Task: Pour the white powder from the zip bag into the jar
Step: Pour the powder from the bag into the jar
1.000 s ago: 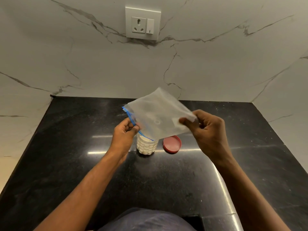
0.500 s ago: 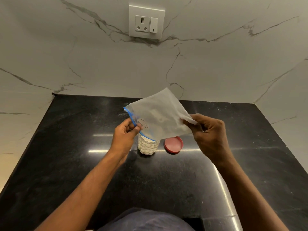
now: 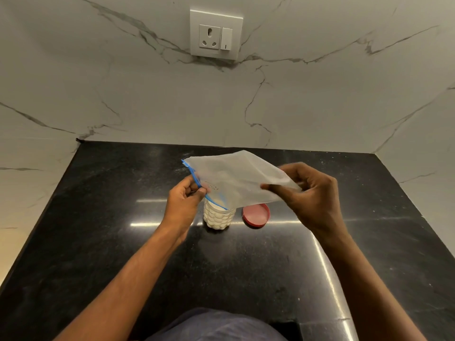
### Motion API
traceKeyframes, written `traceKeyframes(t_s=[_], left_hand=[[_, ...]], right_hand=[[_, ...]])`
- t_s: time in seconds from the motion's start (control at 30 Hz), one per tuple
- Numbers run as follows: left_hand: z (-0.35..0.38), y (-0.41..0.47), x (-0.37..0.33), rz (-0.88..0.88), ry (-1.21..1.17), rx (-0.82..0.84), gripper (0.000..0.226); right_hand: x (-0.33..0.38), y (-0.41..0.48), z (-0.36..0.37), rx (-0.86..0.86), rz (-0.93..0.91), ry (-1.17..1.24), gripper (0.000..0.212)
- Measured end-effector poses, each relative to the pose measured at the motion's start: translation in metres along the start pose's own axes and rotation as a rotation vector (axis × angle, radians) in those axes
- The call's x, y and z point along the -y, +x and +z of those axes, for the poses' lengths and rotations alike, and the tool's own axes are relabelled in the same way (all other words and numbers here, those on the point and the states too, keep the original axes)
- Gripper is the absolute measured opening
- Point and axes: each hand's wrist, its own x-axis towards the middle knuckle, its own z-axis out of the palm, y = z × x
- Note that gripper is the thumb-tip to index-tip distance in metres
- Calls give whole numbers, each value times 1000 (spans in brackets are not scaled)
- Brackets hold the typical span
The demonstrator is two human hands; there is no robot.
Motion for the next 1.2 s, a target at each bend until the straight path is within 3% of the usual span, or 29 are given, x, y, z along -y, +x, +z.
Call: traceKeyframes(t_s=[0.07, 0.1, 0.23, 0.4, 0.47, 0.53, 0.63, 0.77, 0.83, 1.07, 1.2], left_hand=[[1, -1, 0, 3, 13, -1, 35], [1, -1, 0, 7, 25, -5, 35], [6, -3, 1, 62, 78, 0, 34], [4, -5, 0, 106, 94, 19, 40], [3, -6, -1, 123, 103, 25, 43], [3, -7, -2, 129, 106, 25, 44], [3, -7, -2, 131, 109, 28, 45], [5, -8, -1, 142, 94, 34, 45], [4, -8, -2, 149, 74, 40, 44], [4, -7, -3, 179, 102, 71, 38], [-2, 1, -14, 143, 85, 78, 61]], right_hand=[[5, 2, -2, 117, 18, -27, 79], [8, 3, -2, 133, -10, -20, 82], [14, 10, 5, -27, -126, 70, 19], [11, 16, 8, -160, -33, 172, 3], [10, 17, 9, -208, -11, 144, 14], [6, 17, 10, -147, -22, 113, 9], [4, 15, 11, -90, -43, 130, 20], [2, 18, 8, -225, 9, 165, 6], [-1, 20, 6, -192, 19, 142, 5], [-2, 24, -2, -216, 59, 422, 13], [-3, 25, 0, -86, 42, 370, 16]])
